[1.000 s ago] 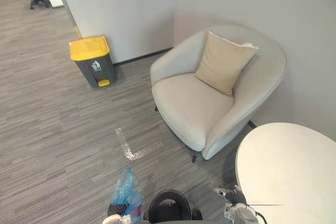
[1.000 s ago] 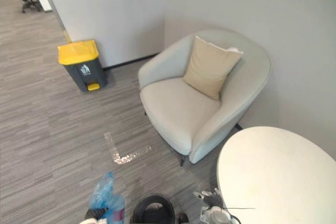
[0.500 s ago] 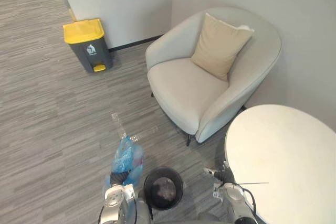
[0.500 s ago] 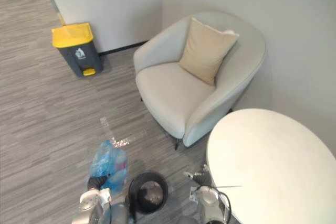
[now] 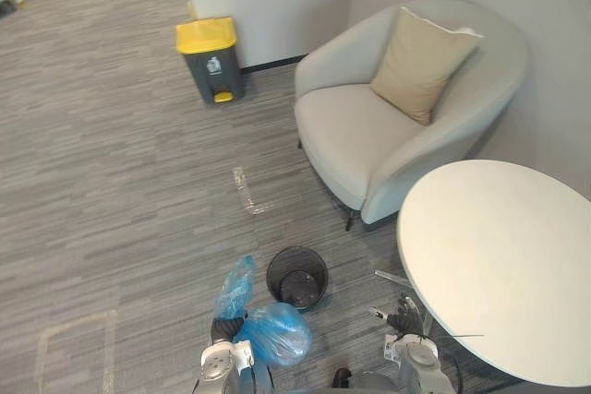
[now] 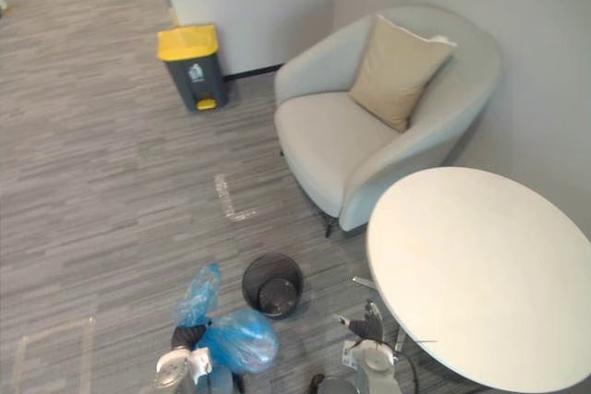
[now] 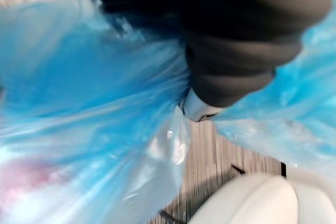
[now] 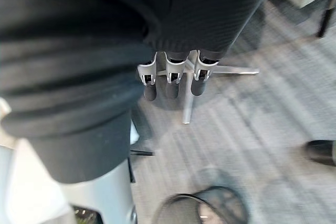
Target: Gather rubbish on tea table into small bin, then transfer packed bag to large trash can.
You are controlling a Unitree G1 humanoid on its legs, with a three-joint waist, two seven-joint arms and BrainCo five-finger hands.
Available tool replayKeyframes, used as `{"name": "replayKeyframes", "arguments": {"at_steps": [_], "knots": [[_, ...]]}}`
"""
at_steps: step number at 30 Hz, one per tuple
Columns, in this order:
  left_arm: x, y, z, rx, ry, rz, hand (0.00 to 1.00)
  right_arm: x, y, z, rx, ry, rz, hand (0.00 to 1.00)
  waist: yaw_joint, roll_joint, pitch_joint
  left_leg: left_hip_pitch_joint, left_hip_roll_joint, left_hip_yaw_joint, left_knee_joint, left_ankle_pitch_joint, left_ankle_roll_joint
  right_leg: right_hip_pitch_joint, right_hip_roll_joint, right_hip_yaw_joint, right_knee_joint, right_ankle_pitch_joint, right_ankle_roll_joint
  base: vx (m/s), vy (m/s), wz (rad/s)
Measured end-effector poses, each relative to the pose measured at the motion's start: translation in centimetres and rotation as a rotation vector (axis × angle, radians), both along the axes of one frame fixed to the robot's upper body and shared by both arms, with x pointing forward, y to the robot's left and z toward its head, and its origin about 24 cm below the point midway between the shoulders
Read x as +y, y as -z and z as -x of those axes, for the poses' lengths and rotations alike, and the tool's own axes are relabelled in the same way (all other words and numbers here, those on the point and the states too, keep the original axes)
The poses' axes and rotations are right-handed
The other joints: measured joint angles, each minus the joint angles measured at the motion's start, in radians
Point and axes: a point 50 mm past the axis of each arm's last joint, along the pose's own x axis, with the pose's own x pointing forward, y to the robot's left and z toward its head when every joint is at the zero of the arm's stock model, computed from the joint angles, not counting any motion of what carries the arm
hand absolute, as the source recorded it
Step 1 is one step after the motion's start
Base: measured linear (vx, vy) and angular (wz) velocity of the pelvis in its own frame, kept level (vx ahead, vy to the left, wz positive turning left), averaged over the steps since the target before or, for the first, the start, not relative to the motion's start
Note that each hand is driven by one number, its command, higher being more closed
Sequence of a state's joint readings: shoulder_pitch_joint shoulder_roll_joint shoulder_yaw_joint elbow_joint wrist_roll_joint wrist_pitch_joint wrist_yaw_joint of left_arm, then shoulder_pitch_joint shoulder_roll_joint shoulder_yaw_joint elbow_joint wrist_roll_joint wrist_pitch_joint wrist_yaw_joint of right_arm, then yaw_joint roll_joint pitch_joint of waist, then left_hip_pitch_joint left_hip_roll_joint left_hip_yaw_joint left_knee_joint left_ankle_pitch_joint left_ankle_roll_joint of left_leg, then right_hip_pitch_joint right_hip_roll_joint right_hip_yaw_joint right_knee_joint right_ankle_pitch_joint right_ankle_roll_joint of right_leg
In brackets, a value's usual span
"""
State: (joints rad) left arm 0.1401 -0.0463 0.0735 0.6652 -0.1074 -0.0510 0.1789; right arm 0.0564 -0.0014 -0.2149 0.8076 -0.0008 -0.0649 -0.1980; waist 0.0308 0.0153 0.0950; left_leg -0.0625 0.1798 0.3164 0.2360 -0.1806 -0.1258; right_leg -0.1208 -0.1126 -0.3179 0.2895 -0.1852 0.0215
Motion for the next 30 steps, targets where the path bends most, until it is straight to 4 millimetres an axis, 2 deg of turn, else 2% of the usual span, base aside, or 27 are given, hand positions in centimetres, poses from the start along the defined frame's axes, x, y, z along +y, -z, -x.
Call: {"name": "replayKeyframes", "arguments": {"at_steps": [2, 6, 10, 15, 17, 18, 19, 20, 21, 22, 24, 25, 26, 27, 28, 30], "knots": [[0.9, 0.6, 0.8, 0.047, 0.027, -0.030, 1.00, 0.8, 0.7, 0.7, 0.042, 0.005, -0.028, 0.00, 0.008, -0.023, -0.013, 0.004, -0.040, -0.005, -0.064, 0.042, 0.024, 0.010, -0.013, 0.005, -0.062, 0.048, 0.016, -0.06, 0.186, 0.31], [1.9, 1.2, 1.7, 0.099, 0.042, -0.059, 1.00, 1.0, 1.3, 1.5, 0.088, 0.015, -0.044, 0.00, 0.006, -0.021, -0.014, 0.041, -0.096, -0.035, -0.105, 0.064, 0.057, 0.077, -0.042, -0.003, -0.137, 0.097, 0.049, -0.04, 0.140, 0.20], [2.5, 1.2, 1.8, 0.106, 0.044, -0.076, 1.00, 1.1, 1.5, 1.4, 0.098, 0.015, -0.048, 0.00, 0.002, -0.025, -0.015, 0.046, -0.134, -0.087, -0.174, 0.118, 0.074, 0.086, -0.053, -0.025, -0.157, 0.104, 0.047, -0.06, 0.064, 0.42], [2.8, 1.2, 2.0, 0.114, 0.047, -0.092, 1.00, 1.2, 1.4, 0.8, 0.093, 0.014, -0.055, 0.00, 0.002, -0.029, -0.015, 0.046, -0.159, -0.222, -0.328, 0.238, 0.081, 0.102, -0.063, -0.161, -0.173, 0.101, 0.049, -0.05, -0.029, 0.73], [2.7, 1.2, 1.9, 0.112, 0.053, -0.093, 1.00, 1.2, 1.5, 0.8, 0.095, 0.029, -0.060, 0.00, 0.001, -0.040, -0.008, 0.025, -0.170, -0.253, -0.339, 0.262, 0.086, 0.124, -0.083, -0.240, -0.167, 0.078, 0.066, -0.04, 0.003, 1.13], [2.5, 1.0, 1.4, 0.097, 0.066, -0.091, 1.00, 1.1, 1.5, 0.8, 0.097, 0.052, -0.062, 0.00, -0.005, -0.051, -0.011, 0.003, -0.173, -0.200, -0.336, 0.247, 0.119, 0.125, -0.107, -0.306, -0.153, 0.069, 0.072, -0.06, 0.063, 1.29], [2.4, 1.0, 1.1, 0.090, 0.072, -0.092, 1.00, 0.9, 1.5, 0.9, 0.095, 0.067, -0.061, 0.00, -0.013, -0.058, -0.014, -0.010, -0.166, -0.135, -0.317, 0.237, 0.133, 0.127, -0.118, -0.334, -0.151, 0.068, 0.072, 0.01, 0.092, 1.45], [2.2, 0.8, 0.7, 0.078, 0.077, -0.089, 1.00, 0.8, 1.3, 0.7, 0.086, 0.074, -0.053, 0.00, -0.028, -0.063, -0.006, -0.036, -0.146, -0.029, -0.276, 0.234, 0.125, 0.141, -0.130, -0.377, -0.133, 0.067, 0.084, 0.08, 0.068, 1.14], [2.2, 0.8, 0.7, 0.077, 0.077, -0.089, 1.00, 0.7, 1.2, 0.6, 0.083, 0.074, -0.050, 0.00, -0.019, -0.074, 0.002, -0.038, -0.156, -0.025, -0.266, 0.236, 0.115, 0.143, -0.145, -0.380, -0.109, 0.068, 0.090, 0.09, 0.071, 0.89], [2.3, 0.9, 0.9, 0.084, 0.076, -0.091, 1.00, 0.7, 1.1, 0.3, 0.073, 0.075, -0.049, 0.00, -0.013, -0.079, 0.007, -0.039, -0.168, -0.035, -0.268, 0.227, 0.122, 0.144, -0.163, -0.374, -0.084, 0.068, 0.090, 0.05, 0.112, 0.46], [2.0, 1.0, 1.1, 0.095, 0.098, -0.090, 1.00, 0.6, 1.0, 0.1, 0.063, 0.079, -0.048, 0.00, -0.033, -0.075, 0.012, -0.030, -0.194, -0.082, -0.260, 0.192, 0.143, 0.136, -0.222, -0.347, 0.033, 0.070, 0.088, 0.12, 0.198, 0.69], [1.8, 1.0, 1.1, 0.094, 0.109, -0.088, 1.00, 0.6, 1.0, 0.2, 0.068, 0.079, -0.048, 0.00, -0.028, -0.077, 0.017, -0.003, -0.204, -0.089, -0.255, 0.179, 0.150, 0.113, -0.258, -0.294, 0.135, 0.083, 0.068, 0.18, 0.193, 0.53], [1.8, 1.0, 1.1, 0.094, 0.109, -0.089, 1.00, 0.6, 1.1, 0.3, 0.070, 0.079, -0.050, 0.00, -0.024, -0.077, 0.019, 0.005, -0.207, -0.094, -0.247, 0.170, 0.152, 0.098, -0.271, -0.268, 0.183, 0.096, 0.050, 0.27, 0.218, 0.37], [1.9, 0.9, 1.2, 0.090, 0.110, -0.094, 1.00, 1.0, 1.1, 0.4, 0.073, 0.074, -0.058, 0.00, -0.023, -0.067, 0.028, 0.025, -0.208, -0.130, -0.218, 0.147, 0.166, 0.032, -0.292, -0.175, 0.331, 0.135, -0.025, 0.22, 0.173, 0.35], [1.9, 0.7, 0.9, 0.074, 0.114, -0.098, 1.00, 1.5, 1.2, 0.7, 0.079, 0.073, -0.069, 0.00, -0.027, -0.057, 0.041, 0.031, -0.203, -0.151, -0.195, 0.122, 0.168, -0.019, -0.259, -0.072, 0.420, 0.102, -0.024, 0.21, 0.141, 0.53], [2.5, -0.1, -0.3, 0.030, 0.123, -0.126, 1.00, 1.9, 1.1, 0.8, 0.071, 0.060, -0.075, 0.00, -0.031, -0.053, 0.046, 0.031, -0.189, -0.202, -0.158, 0.075, 0.177, -0.116, -0.119, 0.088, 0.517, -0.020, 0.016, 0.19, 0.053, 0.70]]}}
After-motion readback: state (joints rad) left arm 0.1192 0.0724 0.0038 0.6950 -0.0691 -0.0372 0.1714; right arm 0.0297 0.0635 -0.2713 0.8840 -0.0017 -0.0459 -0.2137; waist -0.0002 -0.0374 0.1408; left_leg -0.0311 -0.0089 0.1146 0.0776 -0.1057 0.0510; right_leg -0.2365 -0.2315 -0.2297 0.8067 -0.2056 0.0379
